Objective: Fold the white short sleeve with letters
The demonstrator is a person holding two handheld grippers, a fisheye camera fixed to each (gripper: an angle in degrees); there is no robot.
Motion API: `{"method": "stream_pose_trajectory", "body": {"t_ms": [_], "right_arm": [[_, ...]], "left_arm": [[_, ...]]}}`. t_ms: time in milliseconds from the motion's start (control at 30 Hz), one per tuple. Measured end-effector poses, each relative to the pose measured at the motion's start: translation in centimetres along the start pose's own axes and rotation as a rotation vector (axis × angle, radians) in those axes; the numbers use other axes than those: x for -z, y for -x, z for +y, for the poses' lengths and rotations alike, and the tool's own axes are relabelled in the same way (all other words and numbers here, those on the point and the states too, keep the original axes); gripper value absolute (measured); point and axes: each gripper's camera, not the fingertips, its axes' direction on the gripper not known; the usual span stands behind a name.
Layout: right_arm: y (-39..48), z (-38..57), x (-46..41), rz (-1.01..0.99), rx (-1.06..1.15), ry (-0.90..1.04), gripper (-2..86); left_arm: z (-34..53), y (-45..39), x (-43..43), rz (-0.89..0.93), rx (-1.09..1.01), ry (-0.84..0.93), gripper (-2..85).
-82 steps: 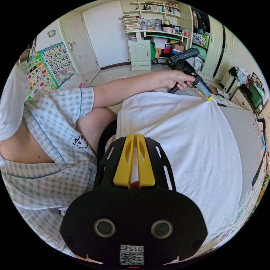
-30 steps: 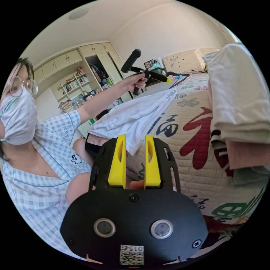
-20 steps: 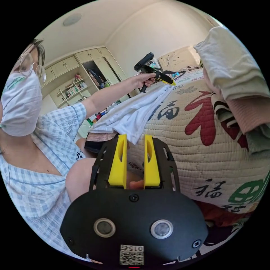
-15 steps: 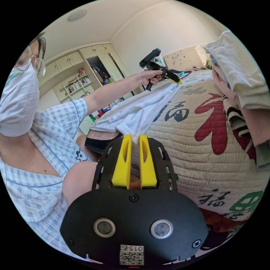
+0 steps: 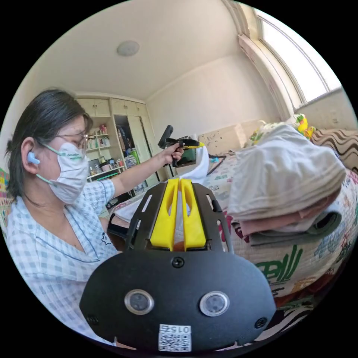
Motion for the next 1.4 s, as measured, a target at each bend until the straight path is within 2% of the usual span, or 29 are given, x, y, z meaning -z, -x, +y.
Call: {"method": "stream_pose_trajectory", "body": {"t_ms": [100,200,267,333,400,467,533,633,767,900,1067,1133,1233,1333,1400], "right_arm": [[5.2,-2.4,-4.2,-0.192,0.139,0.059,0.2],[10.5,-3.8,-12.4,-0.440,0.240,0.202,0.1],[14.7,-3.6,-21.1,-0.635,0.271,0.350,0.1],[17.7,-2.6,-28.5,-0.706,0.265,0.501,0.0],[19.7,-0.2,-35.1,-0.722,0.230,0.683,0.0],[20.9,3.4,-41.3,-0.775,0.097,0.877,0.0],[22.3,4.8,-43.4,-0.802,0.065,0.936,0.0],[24.8,5.1,-44.1,-0.740,0.171,0.925,0.1],[25.6,4.8,-45.5,-0.751,0.121,0.930,0.1],[26.7,4.0,-46.2,-0.747,0.142,0.883,0.2],[29.6,3.7,-47.3,-0.747,0.236,0.843,0.5],[30.7,4.4,-48.5,-0.714,0.266,0.886,0.9],[31.3,6.3,-51.3,-0.654,0.274,1.030,2.5],[31.4,5.2,-51.6,-0.809,0.282,1.135,7.4],[30.7,2.3,-50.1,-0.902,0.311,1.098,8.3]], "left_arm": [[4.4,3.2,6.8,0.025,0.026,-0.071,0.7],[10.8,8.3,13.7,0.002,0.087,-0.120,0.7],[15.5,12.2,17.7,0.009,0.136,-0.150,0.8],[20.4,16.9,20.6,-0.009,0.222,-0.163,0.9],[27.1,23.0,21.7,-0.134,0.397,-0.110,1.6],[31.6,26.0,22.3,-0.246,0.516,-0.077,3.1],[35.4,27.6,23.4,-0.256,0.571,-0.113,5.3],[38.7,28.0,23.9,-0.236,0.543,-0.093,7.5],[39.6,26.8,20.5,-0.181,0.446,0.050,9.9],[38.2,24.7,17.8,-0.237,0.355,0.131,5.3],[35.5,22.6,17.4,-0.310,0.302,0.107,1.3],[34.6,22.1,16.7,-0.331,0.297,0.123,1.0],[34.6,21.9,14.0,-0.416,0.286,0.243,0.9],[35.5,21.3,12.4,-0.473,0.270,0.291,1.2],[35.5,20.3,12.9,-0.480,0.253,0.262,1.5]]}}
